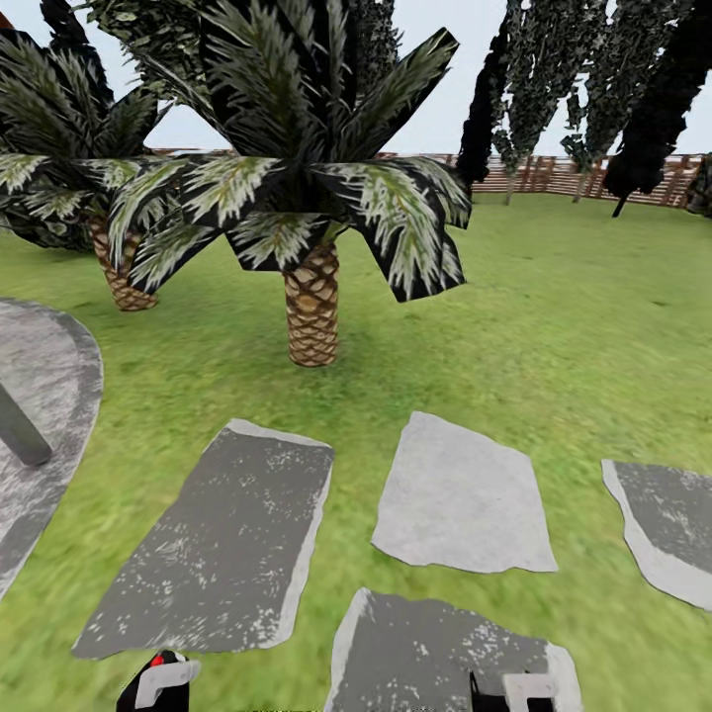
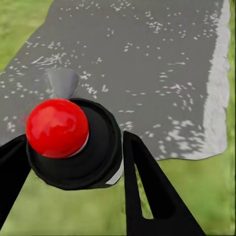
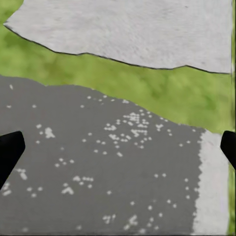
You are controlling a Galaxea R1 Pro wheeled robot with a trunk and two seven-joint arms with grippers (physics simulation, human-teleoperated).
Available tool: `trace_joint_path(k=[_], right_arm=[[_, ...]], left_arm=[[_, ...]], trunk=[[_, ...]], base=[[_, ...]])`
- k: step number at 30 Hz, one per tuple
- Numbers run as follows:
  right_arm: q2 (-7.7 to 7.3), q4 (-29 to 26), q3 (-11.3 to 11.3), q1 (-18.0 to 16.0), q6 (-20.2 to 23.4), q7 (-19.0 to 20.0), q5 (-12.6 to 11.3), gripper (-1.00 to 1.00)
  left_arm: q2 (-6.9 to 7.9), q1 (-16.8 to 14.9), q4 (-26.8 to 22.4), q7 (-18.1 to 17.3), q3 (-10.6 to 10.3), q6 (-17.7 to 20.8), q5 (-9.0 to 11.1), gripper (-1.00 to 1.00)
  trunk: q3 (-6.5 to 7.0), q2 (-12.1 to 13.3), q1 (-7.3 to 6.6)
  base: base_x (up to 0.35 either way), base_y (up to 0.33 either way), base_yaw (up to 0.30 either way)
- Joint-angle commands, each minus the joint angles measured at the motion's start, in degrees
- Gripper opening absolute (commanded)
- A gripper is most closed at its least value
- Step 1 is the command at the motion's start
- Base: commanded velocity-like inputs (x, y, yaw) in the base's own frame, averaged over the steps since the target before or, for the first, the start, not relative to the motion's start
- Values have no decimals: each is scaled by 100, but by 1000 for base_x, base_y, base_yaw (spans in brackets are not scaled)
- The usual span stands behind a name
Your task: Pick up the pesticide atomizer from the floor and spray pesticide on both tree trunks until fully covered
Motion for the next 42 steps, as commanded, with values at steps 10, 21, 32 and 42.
trace_joint_path(k=[10,21,32,42], right_arm=[[0,8,2,-5,-5,-45,59,100],[0,8,-3,-5,-5,-50,53,100],[0,8,-3,-5,-5,-52,53,100],[0,8,-3,-5,-5,-52,53,100]], left_arm=[[5,-1,3,3,21,-18,-17,-100],[-1,-4,1,3,30,-1,-17,-100],[4,-8,1,3,27,-9,-13,-100],[0,-6,-6,3,27,-10,-17,-100]], trunk=[[-4,-2,-3],[-4,-2,-3],[-4,-2,-3],[-4,-2,-3]], base=[[-43,-91,-274],[0,-1,-273],[0,0,-273],[35,-16,-274]])
